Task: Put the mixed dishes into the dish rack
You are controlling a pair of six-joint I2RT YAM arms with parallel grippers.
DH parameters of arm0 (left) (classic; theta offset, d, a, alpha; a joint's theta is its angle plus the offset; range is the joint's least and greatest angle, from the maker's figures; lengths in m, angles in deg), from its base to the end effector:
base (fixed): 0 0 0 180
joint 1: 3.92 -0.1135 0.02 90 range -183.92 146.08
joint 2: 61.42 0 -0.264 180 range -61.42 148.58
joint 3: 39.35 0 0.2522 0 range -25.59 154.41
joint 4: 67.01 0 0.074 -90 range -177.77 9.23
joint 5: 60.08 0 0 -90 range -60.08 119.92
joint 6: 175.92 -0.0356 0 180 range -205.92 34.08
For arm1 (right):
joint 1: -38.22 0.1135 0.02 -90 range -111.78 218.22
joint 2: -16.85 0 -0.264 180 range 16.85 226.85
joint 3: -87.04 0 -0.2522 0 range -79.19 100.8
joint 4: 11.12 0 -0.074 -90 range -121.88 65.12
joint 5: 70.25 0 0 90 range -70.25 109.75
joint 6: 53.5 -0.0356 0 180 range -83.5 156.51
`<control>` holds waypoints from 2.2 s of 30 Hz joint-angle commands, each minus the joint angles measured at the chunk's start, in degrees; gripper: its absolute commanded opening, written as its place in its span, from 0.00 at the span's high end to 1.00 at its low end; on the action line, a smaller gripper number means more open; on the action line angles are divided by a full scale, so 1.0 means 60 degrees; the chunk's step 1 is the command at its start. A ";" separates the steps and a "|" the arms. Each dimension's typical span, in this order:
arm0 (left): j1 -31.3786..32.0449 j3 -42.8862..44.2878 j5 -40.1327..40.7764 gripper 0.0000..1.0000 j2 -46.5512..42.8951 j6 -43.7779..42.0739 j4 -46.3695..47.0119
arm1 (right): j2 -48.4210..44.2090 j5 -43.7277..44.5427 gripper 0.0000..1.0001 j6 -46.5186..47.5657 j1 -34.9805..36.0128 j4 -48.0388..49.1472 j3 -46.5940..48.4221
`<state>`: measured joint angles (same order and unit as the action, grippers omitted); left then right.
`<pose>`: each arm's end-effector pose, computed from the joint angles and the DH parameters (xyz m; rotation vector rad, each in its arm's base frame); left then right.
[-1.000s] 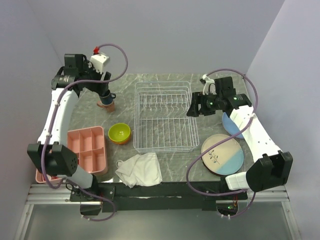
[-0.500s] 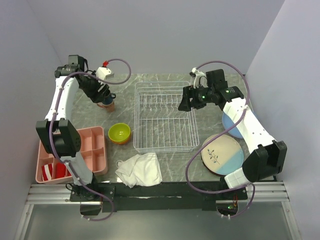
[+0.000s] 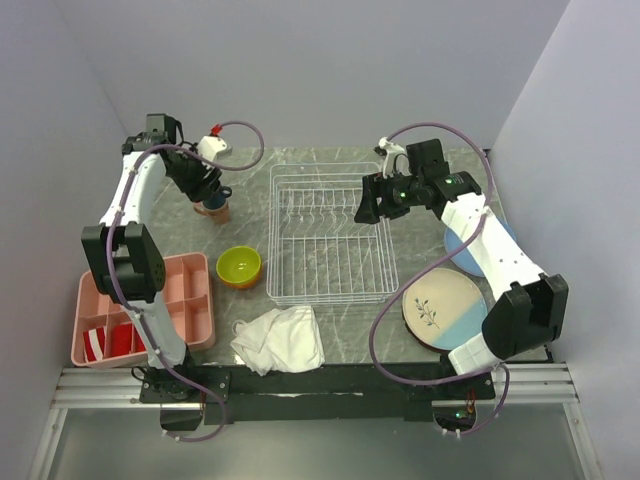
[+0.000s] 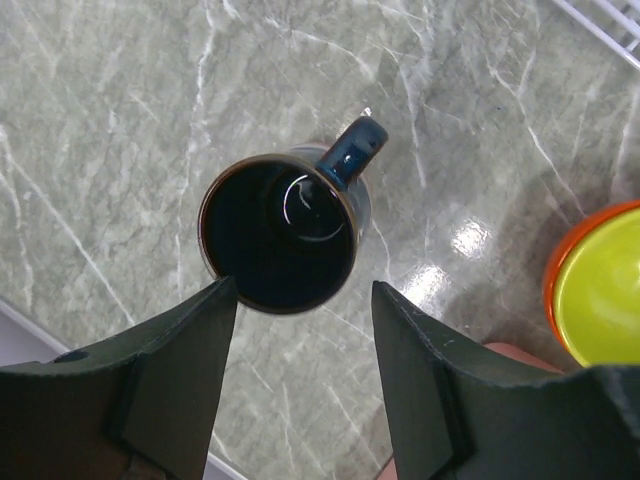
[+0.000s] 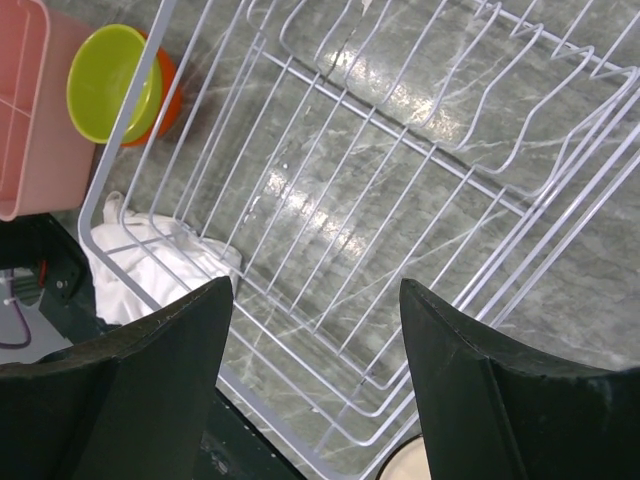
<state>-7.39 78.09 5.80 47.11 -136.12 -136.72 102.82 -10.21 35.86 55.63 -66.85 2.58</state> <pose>0.4051 0.0100 0.3099 1.1183 2.2381 -0.1825 0.3027 0.1135 0.3432 -0.5948 2.2949 0.7717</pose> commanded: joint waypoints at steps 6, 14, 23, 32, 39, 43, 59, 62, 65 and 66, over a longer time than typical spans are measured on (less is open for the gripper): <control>0.0021 0.0504 -0.0330 0.53 0.0500 -0.0276 -0.0065 | 0.0217 0.0246 0.25 0.0342 0.0087 0.0316 0.0447; 0.0153 0.0782 -0.0506 0.76 0.0531 -0.0190 -0.0389 | 0.0188 0.0378 0.25 0.0444 0.0101 0.0302 0.0550; 0.0225 0.0752 -0.0770 0.89 -0.0320 0.0192 0.0476 | 0.0012 0.0451 0.25 0.0532 0.0145 0.0302 0.0491; 0.0751 0.2509 -0.0683 0.97 -0.0290 0.0908 -0.0315 | -0.0120 0.0276 0.26 0.0576 0.0160 0.0287 0.0507; 0.1266 0.2894 -0.2055 0.99 -0.1313 0.3672 0.0663 | 0.0157 -0.0791 0.23 -0.0313 0.0131 0.0331 0.1382; 0.1251 0.0232 -0.4369 0.99 -0.2514 0.6909 0.4881 | 0.1297 -0.2563 0.17 -0.1793 0.0116 0.1293 0.2730; 0.1734 -0.3408 -0.8195 0.99 -0.2884 1.4414 1.0978 | 0.1271 -0.5804 0.00 -0.5469 -0.0265 0.8355 -0.0020; 0.1808 -0.3101 -0.8357 0.99 -0.2650 1.4752 1.0949 | 0.1286 -0.5760 0.00 -0.7151 -0.0308 1.1414 -0.1001; 0.1881 -0.3144 -0.8417 0.99 -0.2532 1.4928 1.1037 | 0.1608 -0.5628 0.00 -0.8310 -0.0265 1.2910 -0.1207; 0.1910 -0.3275 -0.8446 0.99 -0.2532 1.5044 1.1168 | 0.1724 -0.5599 0.00 -0.8460 -0.0265 1.3190 -0.1251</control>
<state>3.47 56.67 -41.37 31.51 -50.15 -75.60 112.16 -42.67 -2.76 54.19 -8.74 -4.19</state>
